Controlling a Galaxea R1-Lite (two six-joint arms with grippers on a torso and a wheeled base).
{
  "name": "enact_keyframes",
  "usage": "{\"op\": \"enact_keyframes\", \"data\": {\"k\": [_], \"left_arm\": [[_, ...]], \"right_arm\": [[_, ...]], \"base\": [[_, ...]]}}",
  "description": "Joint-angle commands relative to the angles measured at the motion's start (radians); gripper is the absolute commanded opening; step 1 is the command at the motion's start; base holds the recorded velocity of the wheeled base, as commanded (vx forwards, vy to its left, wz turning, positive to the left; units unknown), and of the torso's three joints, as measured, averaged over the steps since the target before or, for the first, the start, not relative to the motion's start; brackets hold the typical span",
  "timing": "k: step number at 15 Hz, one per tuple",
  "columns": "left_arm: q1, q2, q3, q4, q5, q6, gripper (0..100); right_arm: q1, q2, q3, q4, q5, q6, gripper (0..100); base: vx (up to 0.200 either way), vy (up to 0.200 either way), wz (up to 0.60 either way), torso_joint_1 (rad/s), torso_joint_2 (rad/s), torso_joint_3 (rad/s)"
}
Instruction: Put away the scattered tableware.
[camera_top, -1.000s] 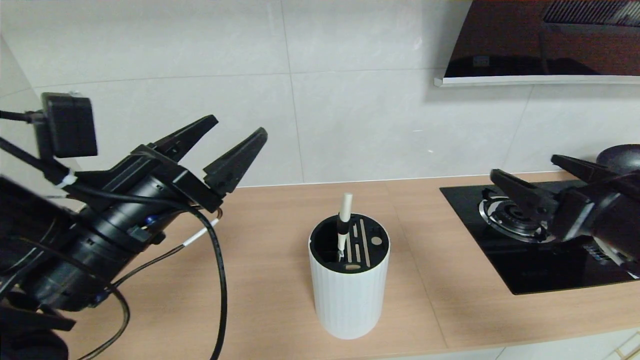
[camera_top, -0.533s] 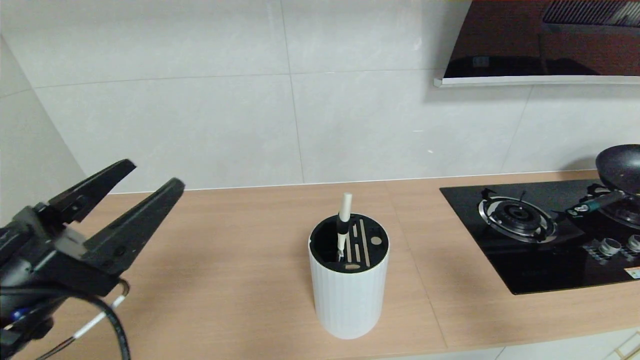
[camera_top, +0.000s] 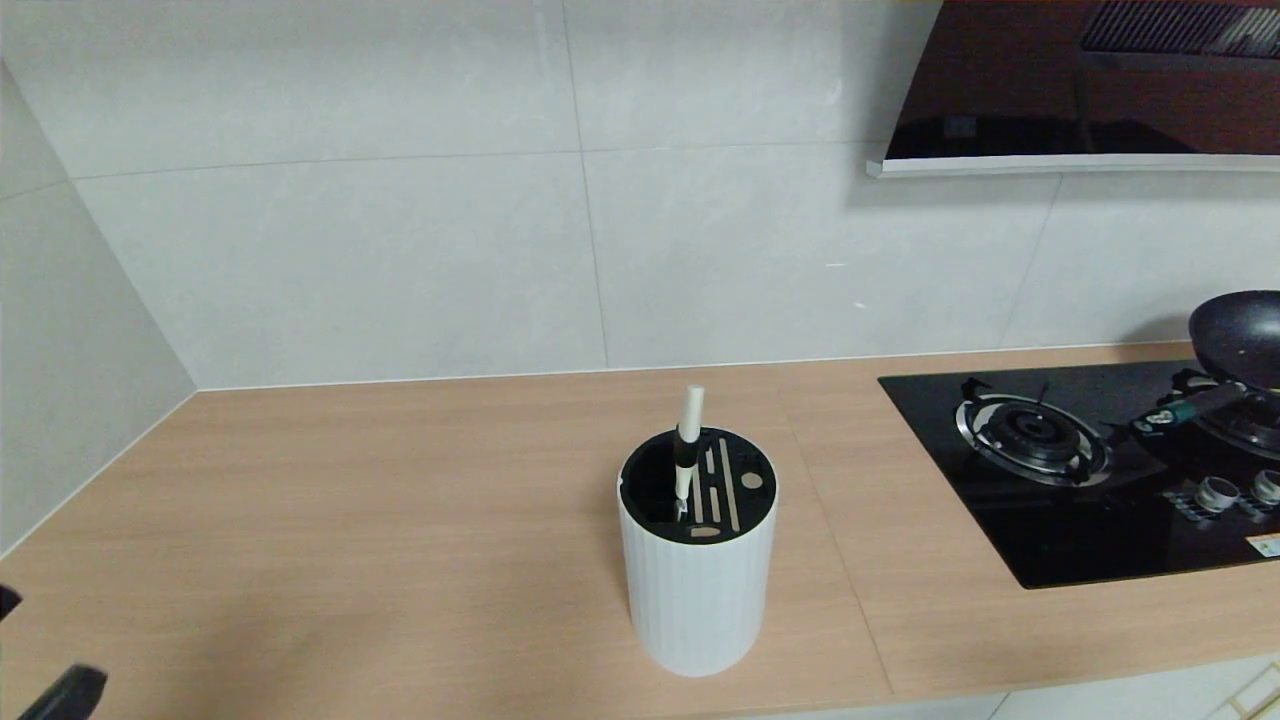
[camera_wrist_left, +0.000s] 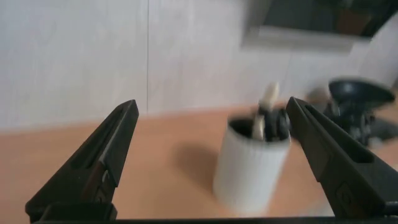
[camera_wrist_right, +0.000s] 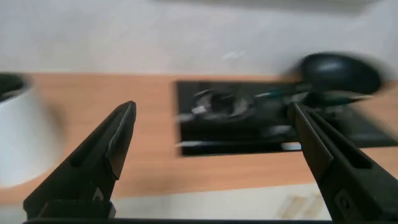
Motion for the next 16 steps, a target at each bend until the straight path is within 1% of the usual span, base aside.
{"op": "enact_keyframes", "data": {"k": [1, 2, 3, 4, 5, 6, 7, 8, 9, 10, 11, 12, 13, 14, 15, 16], "left_arm": [[0.065, -0.314, -0.064, 0.219, 0.015, -0.009, 100], [0.07, -0.314, -0.058, 0.176, 0.026, -0.009, 100], [0.093, -0.314, -0.058, 0.171, 0.027, -0.004, 100], [0.154, -0.33, -0.049, 0.181, 0.023, 0.003, 100], [0.195, -0.392, -0.036, 0.219, 0.006, 0.005, 100], [0.203, -0.411, -0.019, 0.25, 0.001, 0.009, 100], [0.202, -0.411, 0.039, 0.23, 0.023, 0.032, 100], [0.203, -0.411, 0.105, 0.222, 0.056, 0.077, 100], [0.202, -0.411, 0.105, 0.297, 0.11, 0.115, 100], [0.202, -0.411, 0.105, 0.366, 0.158, 0.131, 100], [0.202, -0.411, 0.105, 0.512, 0.287, 0.189, 100], [0.202, -0.411, 0.099, 0.536, 0.299, 0.174, 100], [0.202, -0.411, 0.103, 0.532, 0.259, 0.163, 100], [0.202, -0.411, 0.105, 0.541, 0.207, 0.204, 100], [0.202, -0.411, 0.105, 0.541, 0.199, 0.227, 100], [0.198, -0.411, 0.105, 0.541, 0.199, 0.23, 100]], "right_arm": [[-0.013, -0.065, 0.034, -0.002, -0.031, -0.001, 100], [-0.019, -0.065, 0.063, -0.005, -0.068, 0.0, 100], [-0.032, -0.065, 0.086, -0.01, -0.096, 0.008, 100], [-0.067, -0.074, 0.112, -0.027, -0.106, 0.013, 100], [-0.127, -0.117, 0.137, -0.025, -0.091, 0.007, 100], [-0.144, -0.156, 0.163, -0.015, -0.065, 0.002, 100], [-0.142, -0.165, 0.218, -0.022, -0.051, 0.01, 100], [-0.142, -0.165, 0.264, -0.054, -0.051, 0.023, 100], [-0.142, -0.165, 0.325, -0.125, -0.042, 0.033, 100], [-0.142, -0.165, 0.368, -0.17, -0.033, 0.033, 100], [-0.142, -0.165, 0.407, -0.179, 0.021, 0.048, 100], [-0.142, -0.163, 0.404, -0.147, 0.047, 0.086, 100], [-0.142, -0.163, 0.404, -0.143, 0.07, 0.114, 100], [-0.142, -0.163, 0.404, -0.142, 0.13, 0.148, 100], [-0.142, -0.162, 0.407, -0.119, 0.196, 0.162, 100], [-0.141, -0.163, 0.401, -0.07, 0.225, 0.16, 100]], "base": [[0.0, 0.0, 0.0, 0.0, 0.0, 0.0], [0.0, 0.0, 0.0, 0.0, 0.0, 0.0], [0.0, 0.0, 0.0, 0.0, 0.0, 0.0], [0.0, 0.0, 0.0, 0.0, 0.0, 0.0], [0.0, 0.0, 0.0, 0.0, 0.0, 0.0], [0.0, 0.0, 0.0, 0.0, 0.0, 0.0], [0.0, 0.0, 0.0, 0.0, 0.0, 0.0], [0.0, 0.0, 0.0, 0.0, 0.0, 0.0], [0.0, 0.0, 0.0, 0.0, 0.0, 0.0], [0.0, 0.0, 0.0, 0.0, 0.0, 0.0], [0.0, 0.0, 0.0, 0.0, 0.0, 0.0], [0.0, 0.0, 0.0, 0.0, 0.0, 0.0], [0.0, 0.0, 0.0, 0.0, 0.0, 0.0], [0.0, 0.0, 0.0, 0.0, 0.0, 0.0], [0.0, 0.0, 0.0, 0.0, 0.0, 0.0], [0.0, 0.0, 0.0, 0.0, 0.0, 0.0]]}}
